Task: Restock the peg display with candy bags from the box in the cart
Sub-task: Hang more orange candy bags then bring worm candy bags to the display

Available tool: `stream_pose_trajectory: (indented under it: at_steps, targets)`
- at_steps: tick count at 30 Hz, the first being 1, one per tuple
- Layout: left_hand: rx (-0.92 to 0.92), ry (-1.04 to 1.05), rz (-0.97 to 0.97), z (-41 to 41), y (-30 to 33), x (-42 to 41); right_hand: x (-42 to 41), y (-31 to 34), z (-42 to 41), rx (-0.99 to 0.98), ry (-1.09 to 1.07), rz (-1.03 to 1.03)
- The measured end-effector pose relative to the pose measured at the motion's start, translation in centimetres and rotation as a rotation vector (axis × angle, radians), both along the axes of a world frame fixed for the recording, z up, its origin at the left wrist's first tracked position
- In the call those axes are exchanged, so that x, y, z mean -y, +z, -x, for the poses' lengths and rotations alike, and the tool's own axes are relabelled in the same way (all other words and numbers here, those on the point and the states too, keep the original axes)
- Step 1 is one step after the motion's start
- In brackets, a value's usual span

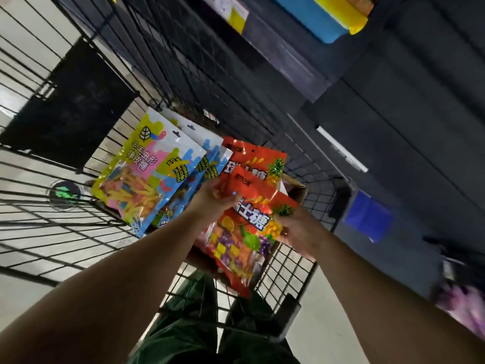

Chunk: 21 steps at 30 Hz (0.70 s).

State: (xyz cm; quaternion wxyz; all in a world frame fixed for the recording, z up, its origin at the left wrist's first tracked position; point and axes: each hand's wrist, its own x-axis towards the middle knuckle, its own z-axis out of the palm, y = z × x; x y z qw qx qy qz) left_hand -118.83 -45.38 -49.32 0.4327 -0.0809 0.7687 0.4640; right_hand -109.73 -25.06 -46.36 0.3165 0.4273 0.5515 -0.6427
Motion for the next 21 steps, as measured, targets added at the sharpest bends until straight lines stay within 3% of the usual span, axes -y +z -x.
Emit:
stream_pose_trajectory:
  at_steps: [3,6,10,11,14,21]
  targets:
    - [0.085,0.072,-0.062,-0.3,-0.6,0.6,-0.6,-0.1,0.0,-0.007,0.075,0.054]
    - [0.134,0.183,-0.057,0.0,-1.3,2.5,0.2,-0.5,1.8,-0.054,0.107,-0.034]
    - [0.158,0.282,-0.06,0.0,-1.5,4.4,1.1,-1.8,6.4,-0.122,-0.129,-0.681]
    - [0.171,0.303,-0.067,-0.1,-1.7,4.7,1.3,-2.2,7.4,-0.117,-0.146,-0.707]
    - [0.205,0.352,-0.101,-0.8,-1.7,5.4,2.0,-2.7,9.4,-0.083,-0.247,-0.504]
    - [0.212,0.356,-0.093,-1.4,-0.5,6.1,2.4,-0.7,8.3,0.05,-0.077,-0.472]
